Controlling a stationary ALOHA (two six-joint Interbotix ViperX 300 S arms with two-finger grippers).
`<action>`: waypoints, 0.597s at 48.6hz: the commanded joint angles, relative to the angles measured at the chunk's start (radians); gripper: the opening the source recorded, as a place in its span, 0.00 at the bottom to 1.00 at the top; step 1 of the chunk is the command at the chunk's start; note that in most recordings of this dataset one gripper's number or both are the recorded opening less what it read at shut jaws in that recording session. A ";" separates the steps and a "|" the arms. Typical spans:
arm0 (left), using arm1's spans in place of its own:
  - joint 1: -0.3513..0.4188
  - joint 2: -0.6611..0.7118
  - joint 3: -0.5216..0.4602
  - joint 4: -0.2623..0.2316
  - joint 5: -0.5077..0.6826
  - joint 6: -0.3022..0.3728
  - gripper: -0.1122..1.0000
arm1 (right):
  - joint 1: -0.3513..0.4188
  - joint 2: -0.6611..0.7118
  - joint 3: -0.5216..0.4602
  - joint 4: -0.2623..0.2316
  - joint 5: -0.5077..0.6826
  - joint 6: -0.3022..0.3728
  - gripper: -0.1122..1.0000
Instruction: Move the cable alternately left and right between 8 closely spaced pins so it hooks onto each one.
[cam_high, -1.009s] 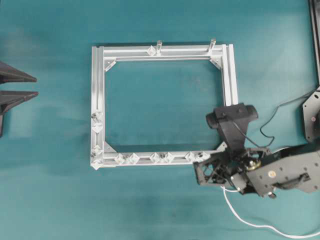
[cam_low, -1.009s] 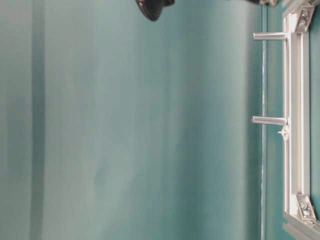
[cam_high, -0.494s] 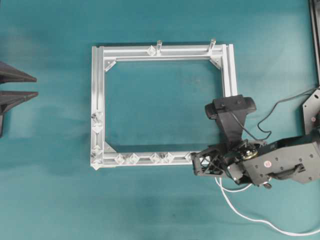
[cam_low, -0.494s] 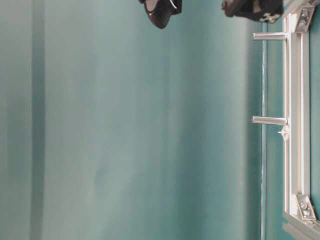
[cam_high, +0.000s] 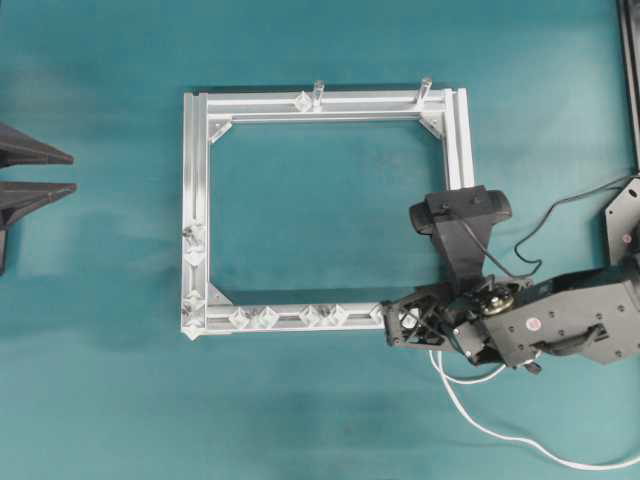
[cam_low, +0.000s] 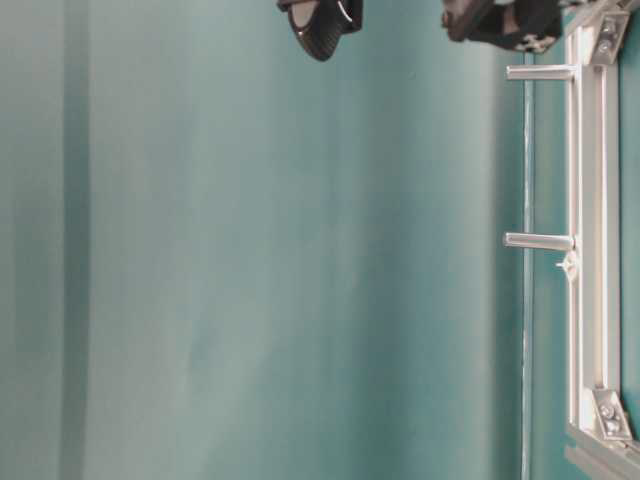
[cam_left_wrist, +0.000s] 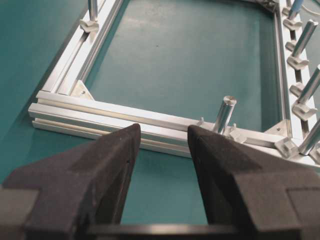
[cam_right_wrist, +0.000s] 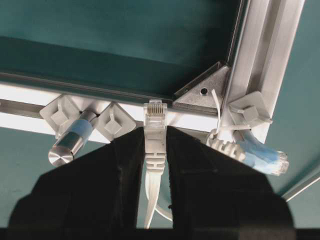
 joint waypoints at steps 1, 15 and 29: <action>0.003 0.008 -0.018 0.003 -0.005 -0.003 0.55 | -0.002 -0.029 -0.008 -0.005 -0.002 0.002 0.24; 0.003 0.008 -0.018 0.003 -0.005 -0.003 0.55 | -0.003 -0.029 -0.008 -0.005 -0.002 0.002 0.24; 0.003 0.008 -0.018 0.003 -0.005 -0.003 0.55 | -0.040 -0.031 0.002 -0.034 -0.003 -0.012 0.24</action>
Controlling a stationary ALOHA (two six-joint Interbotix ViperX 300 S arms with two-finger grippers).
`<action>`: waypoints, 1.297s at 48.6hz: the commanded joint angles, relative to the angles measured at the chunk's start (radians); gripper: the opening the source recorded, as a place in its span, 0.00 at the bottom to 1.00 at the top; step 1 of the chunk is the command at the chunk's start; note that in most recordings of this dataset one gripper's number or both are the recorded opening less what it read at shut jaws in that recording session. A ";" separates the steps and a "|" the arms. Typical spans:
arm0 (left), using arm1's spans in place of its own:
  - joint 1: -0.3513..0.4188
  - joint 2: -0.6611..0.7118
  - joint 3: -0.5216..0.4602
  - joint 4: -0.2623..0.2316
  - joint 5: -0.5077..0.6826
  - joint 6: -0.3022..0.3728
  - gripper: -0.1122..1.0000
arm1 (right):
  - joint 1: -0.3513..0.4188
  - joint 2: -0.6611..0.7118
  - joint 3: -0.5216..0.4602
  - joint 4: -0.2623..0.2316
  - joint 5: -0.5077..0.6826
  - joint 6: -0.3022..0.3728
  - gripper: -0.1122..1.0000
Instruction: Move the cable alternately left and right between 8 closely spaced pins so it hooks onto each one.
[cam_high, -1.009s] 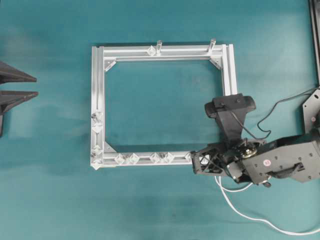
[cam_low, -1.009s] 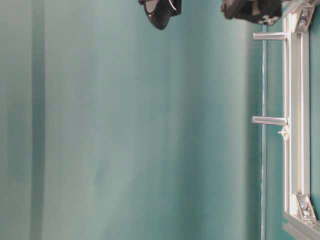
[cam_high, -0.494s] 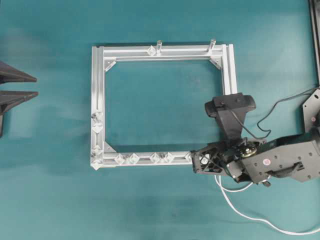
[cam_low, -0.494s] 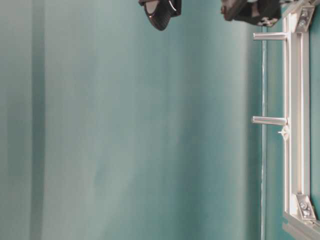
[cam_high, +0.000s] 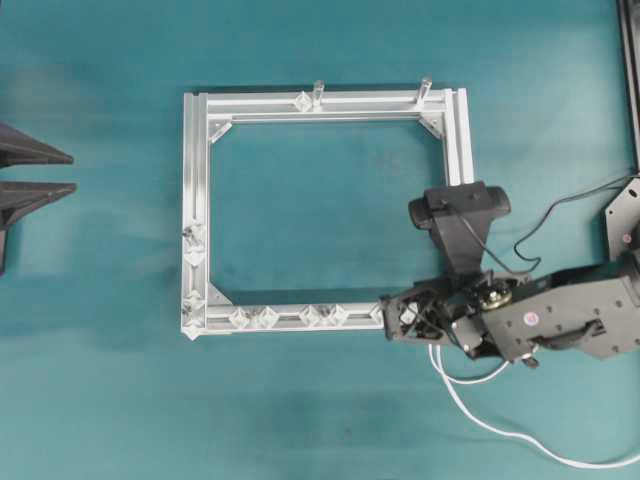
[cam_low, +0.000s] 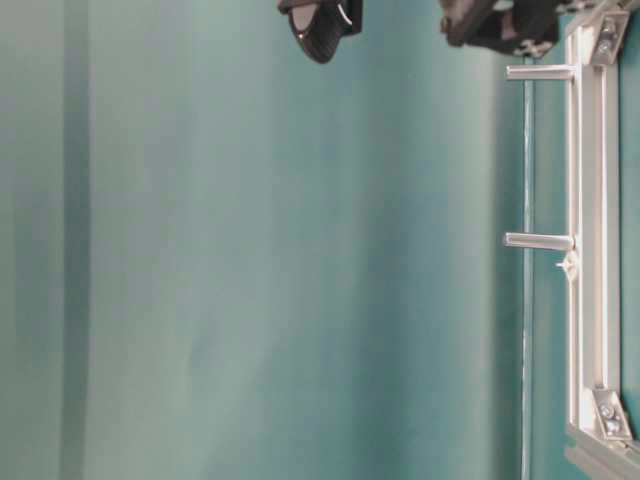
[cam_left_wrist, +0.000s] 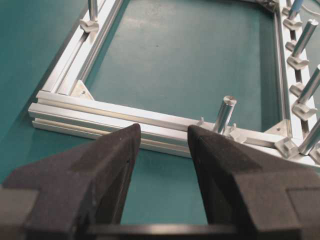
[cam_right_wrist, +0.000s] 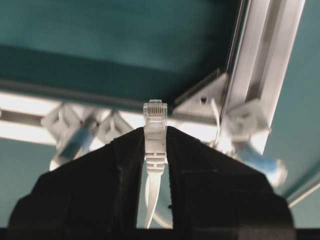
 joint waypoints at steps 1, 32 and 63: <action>0.003 0.008 -0.018 0.003 -0.006 -0.003 0.55 | -0.023 -0.031 -0.002 -0.023 -0.002 -0.008 0.24; 0.003 0.008 -0.018 0.003 -0.006 -0.003 0.55 | -0.212 -0.072 0.049 -0.067 -0.026 -0.195 0.24; 0.003 0.008 -0.018 0.003 -0.006 -0.003 0.55 | -0.256 0.032 -0.083 -0.120 -0.127 -0.202 0.24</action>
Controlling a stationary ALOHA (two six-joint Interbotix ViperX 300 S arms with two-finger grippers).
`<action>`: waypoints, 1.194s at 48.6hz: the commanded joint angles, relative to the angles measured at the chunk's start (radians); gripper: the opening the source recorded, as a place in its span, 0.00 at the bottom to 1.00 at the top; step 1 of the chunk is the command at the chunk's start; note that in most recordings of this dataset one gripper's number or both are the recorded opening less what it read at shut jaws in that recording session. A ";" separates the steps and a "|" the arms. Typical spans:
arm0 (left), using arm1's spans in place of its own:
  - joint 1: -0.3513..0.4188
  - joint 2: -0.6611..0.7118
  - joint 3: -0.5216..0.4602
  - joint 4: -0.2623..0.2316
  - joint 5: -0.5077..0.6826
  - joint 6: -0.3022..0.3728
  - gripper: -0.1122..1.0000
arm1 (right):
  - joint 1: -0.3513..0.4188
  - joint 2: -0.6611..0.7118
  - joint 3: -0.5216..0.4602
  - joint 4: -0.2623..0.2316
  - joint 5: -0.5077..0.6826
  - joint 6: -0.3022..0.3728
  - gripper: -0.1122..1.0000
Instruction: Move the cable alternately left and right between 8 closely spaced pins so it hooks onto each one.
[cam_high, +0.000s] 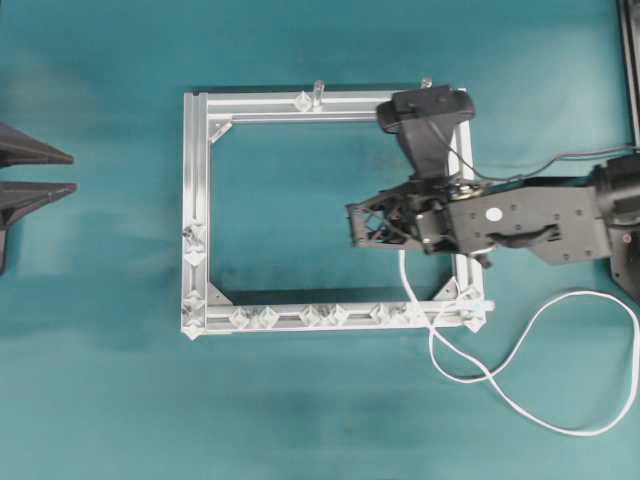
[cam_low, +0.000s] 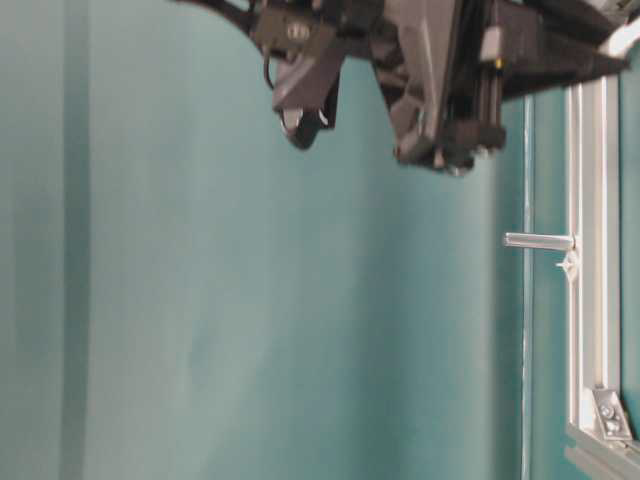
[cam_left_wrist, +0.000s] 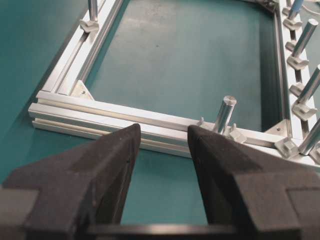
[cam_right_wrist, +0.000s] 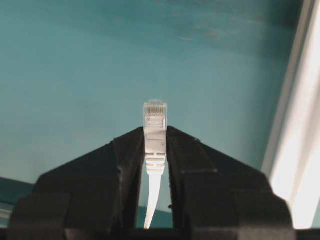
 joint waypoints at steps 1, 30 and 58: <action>0.003 0.008 -0.018 0.003 -0.006 -0.003 0.55 | -0.002 0.014 -0.054 -0.009 -0.011 -0.002 0.24; 0.003 0.008 -0.018 0.003 -0.008 -0.003 0.55 | 0.044 0.069 -0.129 0.006 -0.011 0.012 0.24; 0.003 0.006 -0.018 0.003 -0.006 -0.003 0.55 | 0.172 0.110 -0.206 0.052 0.028 0.097 0.24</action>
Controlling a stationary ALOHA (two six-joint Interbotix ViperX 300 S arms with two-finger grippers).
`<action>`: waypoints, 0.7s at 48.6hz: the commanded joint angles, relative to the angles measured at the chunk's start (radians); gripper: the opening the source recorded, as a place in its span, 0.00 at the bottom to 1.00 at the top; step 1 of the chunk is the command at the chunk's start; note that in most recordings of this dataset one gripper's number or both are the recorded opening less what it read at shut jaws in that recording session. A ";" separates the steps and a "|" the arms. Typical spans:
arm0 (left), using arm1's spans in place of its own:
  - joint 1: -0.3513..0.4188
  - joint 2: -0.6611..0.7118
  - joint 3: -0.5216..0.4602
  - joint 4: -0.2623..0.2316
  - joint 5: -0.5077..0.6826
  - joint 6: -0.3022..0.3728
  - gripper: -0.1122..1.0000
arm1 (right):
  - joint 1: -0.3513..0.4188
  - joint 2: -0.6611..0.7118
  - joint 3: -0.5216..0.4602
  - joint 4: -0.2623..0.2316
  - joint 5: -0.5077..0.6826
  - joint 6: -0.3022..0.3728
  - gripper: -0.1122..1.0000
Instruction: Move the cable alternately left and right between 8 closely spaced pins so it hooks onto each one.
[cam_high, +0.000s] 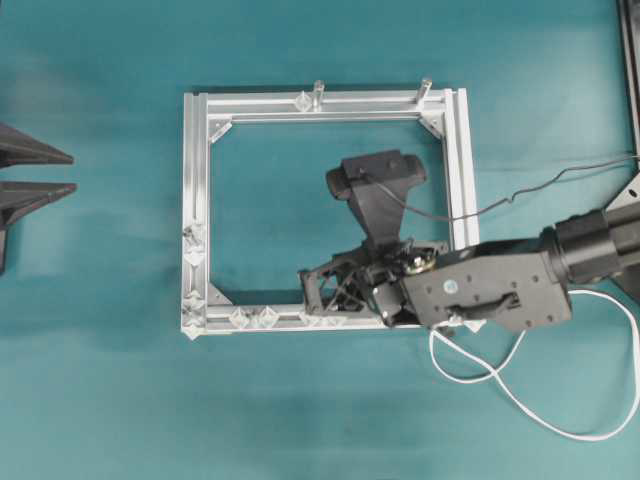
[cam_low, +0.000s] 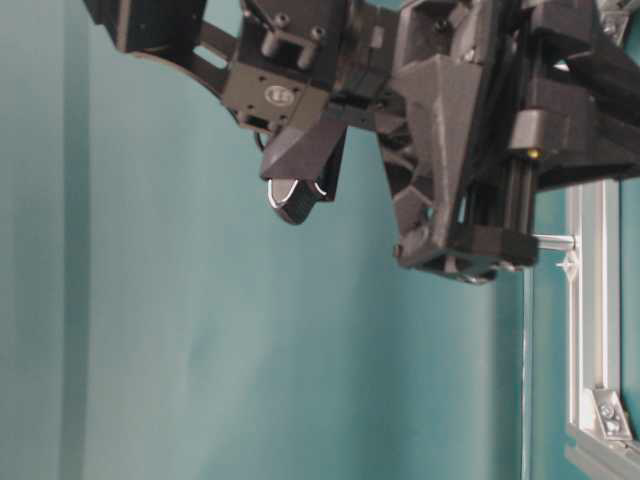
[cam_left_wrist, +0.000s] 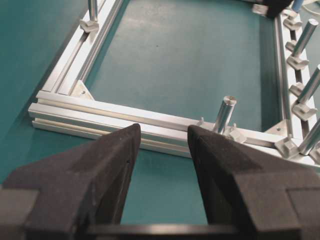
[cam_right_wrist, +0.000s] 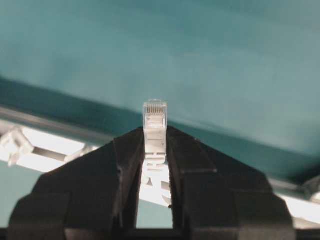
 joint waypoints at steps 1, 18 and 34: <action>0.003 0.006 -0.018 0.003 -0.005 -0.003 0.55 | 0.023 -0.011 -0.026 0.012 0.014 0.005 0.24; 0.003 0.008 -0.018 0.003 -0.005 -0.003 0.55 | 0.083 -0.011 -0.035 0.029 0.044 0.084 0.24; 0.003 0.008 -0.018 0.003 -0.005 -0.003 0.55 | 0.107 -0.011 -0.041 0.029 0.048 0.123 0.24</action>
